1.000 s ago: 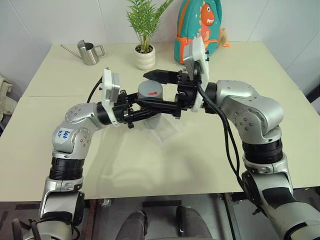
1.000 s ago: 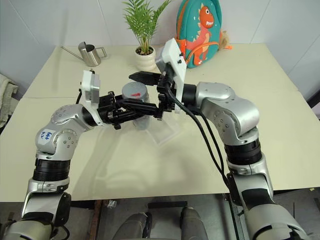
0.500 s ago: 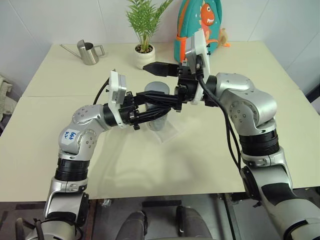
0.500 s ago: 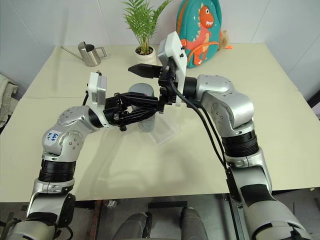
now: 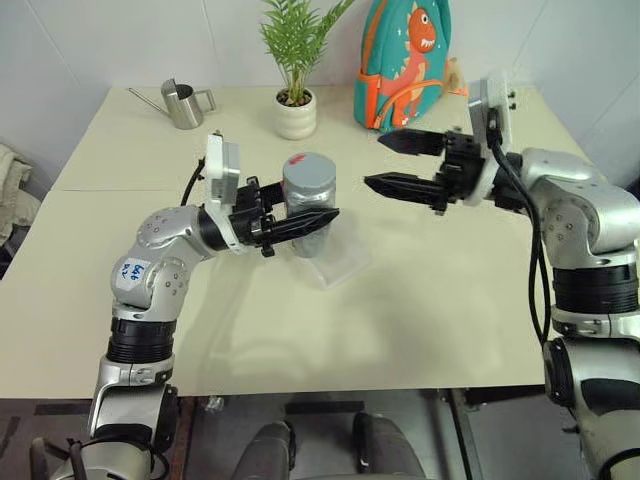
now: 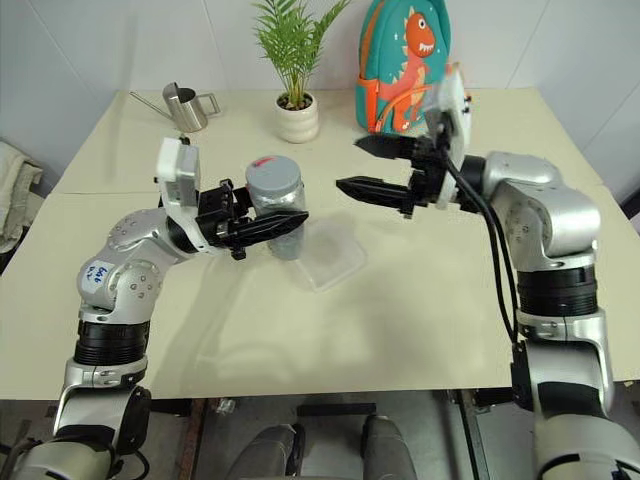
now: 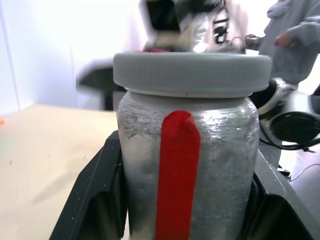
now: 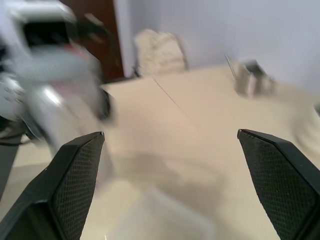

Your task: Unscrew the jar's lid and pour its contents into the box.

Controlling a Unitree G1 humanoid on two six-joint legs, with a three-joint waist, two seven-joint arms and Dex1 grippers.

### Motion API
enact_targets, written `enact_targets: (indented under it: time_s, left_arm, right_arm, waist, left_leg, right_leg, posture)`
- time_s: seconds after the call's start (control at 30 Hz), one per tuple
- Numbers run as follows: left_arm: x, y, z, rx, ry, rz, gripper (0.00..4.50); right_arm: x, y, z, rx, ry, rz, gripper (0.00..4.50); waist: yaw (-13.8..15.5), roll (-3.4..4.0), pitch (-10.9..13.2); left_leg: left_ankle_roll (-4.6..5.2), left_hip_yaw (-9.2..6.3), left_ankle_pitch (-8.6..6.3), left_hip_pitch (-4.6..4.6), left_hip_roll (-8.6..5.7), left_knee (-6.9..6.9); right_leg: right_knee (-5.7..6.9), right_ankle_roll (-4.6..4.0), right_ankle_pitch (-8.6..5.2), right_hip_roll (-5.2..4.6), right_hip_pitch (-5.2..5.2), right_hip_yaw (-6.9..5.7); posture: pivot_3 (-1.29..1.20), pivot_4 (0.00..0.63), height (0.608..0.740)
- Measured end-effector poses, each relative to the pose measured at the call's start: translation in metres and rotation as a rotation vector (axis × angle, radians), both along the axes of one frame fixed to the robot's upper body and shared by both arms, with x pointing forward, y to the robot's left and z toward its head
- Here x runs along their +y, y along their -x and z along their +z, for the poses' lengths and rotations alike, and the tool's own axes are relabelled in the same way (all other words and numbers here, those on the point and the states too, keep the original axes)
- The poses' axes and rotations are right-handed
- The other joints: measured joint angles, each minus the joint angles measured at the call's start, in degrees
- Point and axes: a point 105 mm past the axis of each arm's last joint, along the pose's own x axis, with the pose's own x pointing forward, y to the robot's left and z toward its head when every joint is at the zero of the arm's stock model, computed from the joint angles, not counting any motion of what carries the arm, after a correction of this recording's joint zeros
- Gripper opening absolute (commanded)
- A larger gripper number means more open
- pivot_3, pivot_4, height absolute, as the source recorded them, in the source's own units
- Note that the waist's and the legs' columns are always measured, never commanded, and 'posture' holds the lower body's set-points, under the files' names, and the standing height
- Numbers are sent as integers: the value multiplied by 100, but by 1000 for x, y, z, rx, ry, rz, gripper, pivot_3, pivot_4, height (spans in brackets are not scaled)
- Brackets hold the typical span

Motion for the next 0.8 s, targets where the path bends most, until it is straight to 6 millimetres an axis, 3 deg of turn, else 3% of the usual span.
enact_targets:
  time_s: [0.13, 0.4, 0.8]
  left_arm:
    - [0, 0, 0, -1, 0, -4, 2352]
    - [-2, 1, -1, 1, 2, -11, 2352]
    - [-3, 1, -1, 2, -2, -16, 2352]
  right_arm:
    - [3, 5, 5, 27, -41, 30, 4480]
    - [49, 36, 31, -15, -113, 214, 4480]
    - [90, 45, 26, -40, -39, 263, 4480]
  waist:
    - [-28, 1, 1]
    - [-37, 2, 1]
    - [-55, 2, 1]
  left_leg:
    - [0, 2, 0, 0, 6, -2]
    - [0, 0, -1, -1, 5, -1]
    - [0, 0, -1, 0, 4, -1]
  right_leg:
    - [3, 0, 0, 3, -2, 0]
    - [3, 1, 0, 0, 0, -2]
    - [6, 1, 1, 1, -2, -1]
  posture:
    - [0, 150, 740]
    - [0, 150, 740]
    - [0, 150, 740]
